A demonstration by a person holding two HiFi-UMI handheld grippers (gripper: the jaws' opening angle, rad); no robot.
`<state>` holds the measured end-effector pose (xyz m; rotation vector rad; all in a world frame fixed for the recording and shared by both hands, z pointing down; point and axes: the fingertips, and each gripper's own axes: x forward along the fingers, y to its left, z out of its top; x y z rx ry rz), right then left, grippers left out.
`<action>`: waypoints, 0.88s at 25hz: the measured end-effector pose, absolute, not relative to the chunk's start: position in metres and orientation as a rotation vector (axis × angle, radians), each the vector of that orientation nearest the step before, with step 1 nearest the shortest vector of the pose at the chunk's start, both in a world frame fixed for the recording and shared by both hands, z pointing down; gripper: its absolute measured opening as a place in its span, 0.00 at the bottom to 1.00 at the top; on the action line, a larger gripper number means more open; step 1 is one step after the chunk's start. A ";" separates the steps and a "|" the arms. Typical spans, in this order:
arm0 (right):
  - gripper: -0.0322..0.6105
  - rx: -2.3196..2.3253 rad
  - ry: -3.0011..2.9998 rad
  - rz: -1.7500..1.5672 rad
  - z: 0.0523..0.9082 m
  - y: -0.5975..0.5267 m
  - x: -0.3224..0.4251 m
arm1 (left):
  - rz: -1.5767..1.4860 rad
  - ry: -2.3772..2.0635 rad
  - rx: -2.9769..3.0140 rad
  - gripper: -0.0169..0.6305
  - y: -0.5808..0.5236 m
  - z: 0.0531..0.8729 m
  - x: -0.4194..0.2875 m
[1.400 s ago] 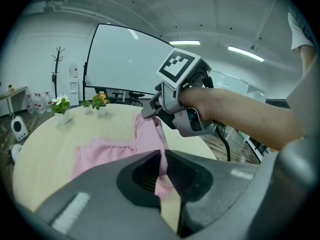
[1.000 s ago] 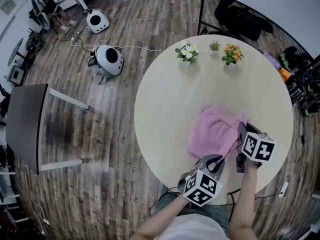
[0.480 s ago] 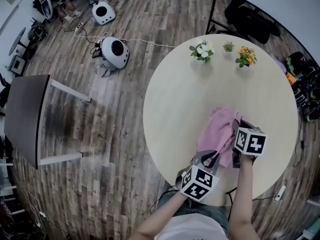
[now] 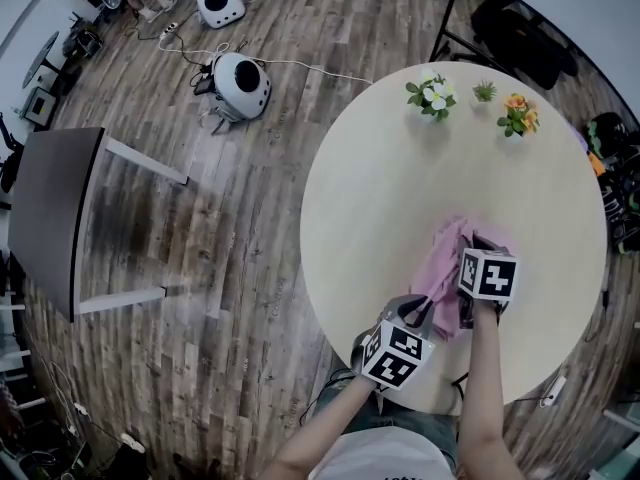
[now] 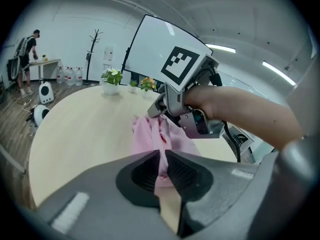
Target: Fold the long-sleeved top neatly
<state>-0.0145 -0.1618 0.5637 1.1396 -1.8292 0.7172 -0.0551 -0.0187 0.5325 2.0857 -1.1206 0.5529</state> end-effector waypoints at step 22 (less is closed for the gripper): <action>0.35 1.075 -1.843 0.658 0.598 -0.156 -0.059 | 0.511 -1.157 1.863 0.11 -0.014 0.588 -0.091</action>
